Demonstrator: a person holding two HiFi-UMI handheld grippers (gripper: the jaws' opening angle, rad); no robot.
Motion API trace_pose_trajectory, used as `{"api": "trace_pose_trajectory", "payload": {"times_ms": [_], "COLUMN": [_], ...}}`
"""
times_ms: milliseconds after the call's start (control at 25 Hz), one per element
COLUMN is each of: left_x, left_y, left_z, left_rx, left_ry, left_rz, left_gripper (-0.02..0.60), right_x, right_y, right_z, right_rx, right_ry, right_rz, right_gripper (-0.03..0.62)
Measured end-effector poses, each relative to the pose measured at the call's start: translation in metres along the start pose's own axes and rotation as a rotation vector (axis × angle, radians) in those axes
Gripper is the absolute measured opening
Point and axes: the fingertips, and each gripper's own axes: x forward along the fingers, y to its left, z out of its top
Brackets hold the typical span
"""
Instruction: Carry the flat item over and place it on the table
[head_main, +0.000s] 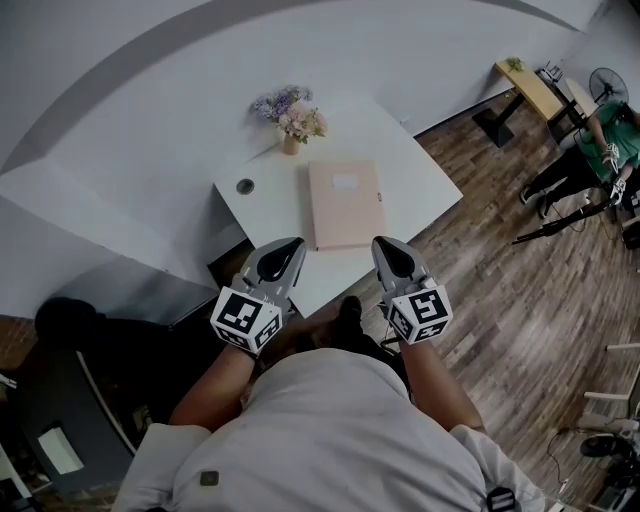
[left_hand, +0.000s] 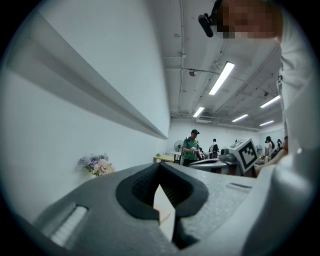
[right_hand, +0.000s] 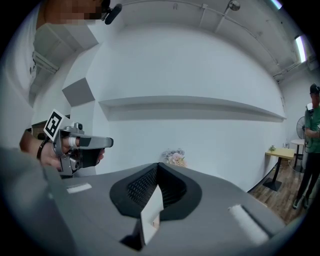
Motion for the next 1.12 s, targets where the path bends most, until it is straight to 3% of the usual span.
{"api": "trace_pose_trajectory", "payload": {"times_ms": [160,520,1120], "left_x": [-0.004,-0.009,0.002], "left_y": [-0.007,-0.051,-0.208], "left_z": [-0.003,0.001,-0.024], "left_rx": [-0.030,-0.006,0.030], "left_ry": [-0.004,-0.006,-0.010], "left_rz": [-0.003,0.000,0.068], "left_gripper": [0.000,0.000,0.000], "right_x": [-0.016,-0.061,-0.210], "right_y": [0.007,0.001,-0.035], "right_z": [-0.002,0.001,-0.032], "right_rx": [0.007,-0.018,0.012], "right_ry": [-0.004,-0.032,-0.052], "right_rz": [-0.005,0.004,0.071], "right_gripper": [0.009,0.009,0.009]}}
